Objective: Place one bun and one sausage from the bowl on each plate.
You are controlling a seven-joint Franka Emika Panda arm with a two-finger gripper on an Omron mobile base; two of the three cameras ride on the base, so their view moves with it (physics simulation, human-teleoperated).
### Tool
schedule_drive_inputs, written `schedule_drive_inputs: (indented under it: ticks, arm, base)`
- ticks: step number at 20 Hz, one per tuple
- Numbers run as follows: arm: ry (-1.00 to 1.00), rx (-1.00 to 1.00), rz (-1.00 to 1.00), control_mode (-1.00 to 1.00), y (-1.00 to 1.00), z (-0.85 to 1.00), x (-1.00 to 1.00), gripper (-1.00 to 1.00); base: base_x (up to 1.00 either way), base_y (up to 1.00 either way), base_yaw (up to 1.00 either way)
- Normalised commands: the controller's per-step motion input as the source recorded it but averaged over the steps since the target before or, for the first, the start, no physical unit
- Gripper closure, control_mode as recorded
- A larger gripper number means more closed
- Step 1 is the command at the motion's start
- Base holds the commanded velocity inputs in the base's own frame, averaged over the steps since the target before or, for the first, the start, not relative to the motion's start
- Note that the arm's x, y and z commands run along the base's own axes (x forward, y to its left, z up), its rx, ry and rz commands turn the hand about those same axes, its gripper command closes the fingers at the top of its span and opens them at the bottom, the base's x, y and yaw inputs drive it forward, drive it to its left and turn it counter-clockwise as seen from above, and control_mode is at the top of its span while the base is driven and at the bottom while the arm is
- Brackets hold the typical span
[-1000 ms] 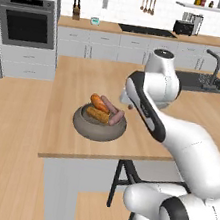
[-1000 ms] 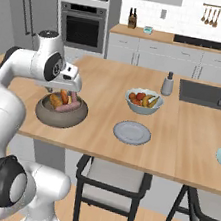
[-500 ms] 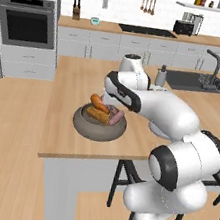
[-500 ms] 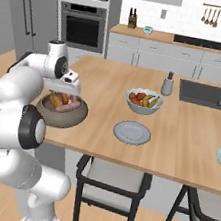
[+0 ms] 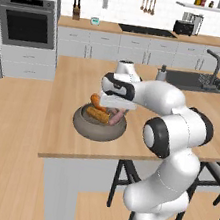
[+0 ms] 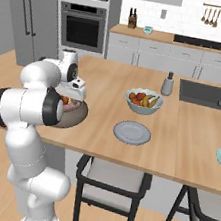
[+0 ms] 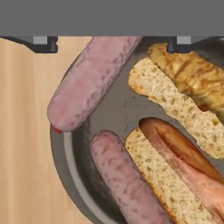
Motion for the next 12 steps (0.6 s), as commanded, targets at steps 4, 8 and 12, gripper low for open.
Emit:
schedule_drive_inputs:
  ticks: [4,8,12]
  arm:
    - [0.00,0.00,-0.06,-1.00,-0.04,-0.27,0.00,-1.00]
    - [0.00,0.00,-0.06,-1.00,0.00,-0.27,0.00,-1.00]
    - [0.00,0.00,-0.06,-1.00,-0.01,-0.33,0.00,-1.00]
  base:
    - [0.00,0.00,0.00]
    - [0.00,0.00,0.00]
    - [0.00,0.00,0.00]
